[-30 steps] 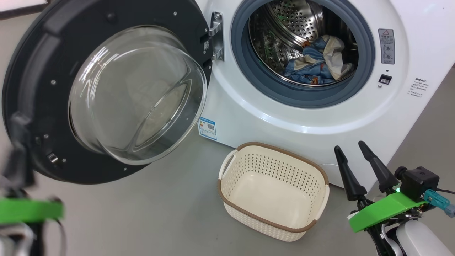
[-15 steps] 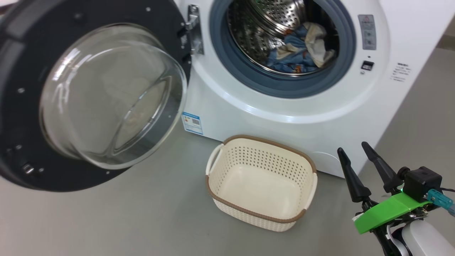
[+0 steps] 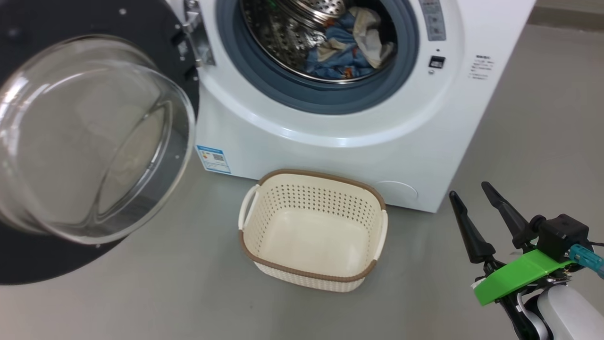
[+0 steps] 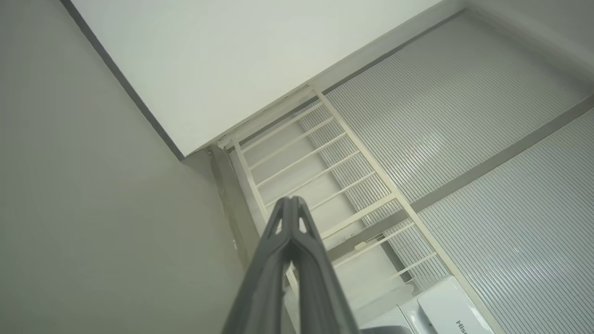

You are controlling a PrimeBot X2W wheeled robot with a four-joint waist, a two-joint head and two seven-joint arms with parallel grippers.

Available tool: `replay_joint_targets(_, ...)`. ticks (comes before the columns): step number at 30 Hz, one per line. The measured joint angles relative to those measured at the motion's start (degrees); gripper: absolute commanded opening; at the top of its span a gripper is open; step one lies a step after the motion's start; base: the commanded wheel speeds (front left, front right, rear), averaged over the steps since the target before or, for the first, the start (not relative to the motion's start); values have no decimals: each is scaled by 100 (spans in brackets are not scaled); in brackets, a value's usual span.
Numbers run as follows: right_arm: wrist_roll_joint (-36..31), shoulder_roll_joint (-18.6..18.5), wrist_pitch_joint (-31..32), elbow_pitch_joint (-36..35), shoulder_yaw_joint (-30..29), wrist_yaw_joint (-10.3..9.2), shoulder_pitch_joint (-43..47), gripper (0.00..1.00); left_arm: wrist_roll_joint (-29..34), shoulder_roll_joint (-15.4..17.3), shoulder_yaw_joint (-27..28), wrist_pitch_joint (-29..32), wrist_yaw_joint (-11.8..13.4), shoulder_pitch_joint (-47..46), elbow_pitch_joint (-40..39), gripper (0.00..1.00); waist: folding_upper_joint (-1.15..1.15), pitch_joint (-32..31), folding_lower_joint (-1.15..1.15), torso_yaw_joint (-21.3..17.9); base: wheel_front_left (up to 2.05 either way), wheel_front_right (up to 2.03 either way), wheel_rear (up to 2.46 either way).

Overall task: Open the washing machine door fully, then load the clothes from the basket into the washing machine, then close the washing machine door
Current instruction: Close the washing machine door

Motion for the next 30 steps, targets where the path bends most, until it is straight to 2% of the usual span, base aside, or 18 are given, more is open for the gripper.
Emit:
replay_joint_targets(5, -3, -87, 0, -5, 19, 0, -104, 100, -134, 361, 138, 188, 2, -172, 1105, 0, 0, 214, 0, -195, 0, 0, 0)
replay_joint_targets(13, -14, -133, 0, -23, -30, 0, -197, 100, -245, 514, 172, 606, -100, -176, 1998, 0, 0, 439, 0, -399, 0, 0, 0)
replay_joint_targets(22, -16, -124, 0, -19, -74, 0, -196, 100, -311, 569, -63, 1786, -224, -224, 2338, 0, 0, 366, 0, -360, 0, 0, 0)
replay_joint_targets(30, -7, -16, 0, 15, -112, 0, -150, 100, -326, 635, -377, 3037, -283, -13, 2105, 0, 0, 90, -1, -291, 0, 0, 0)
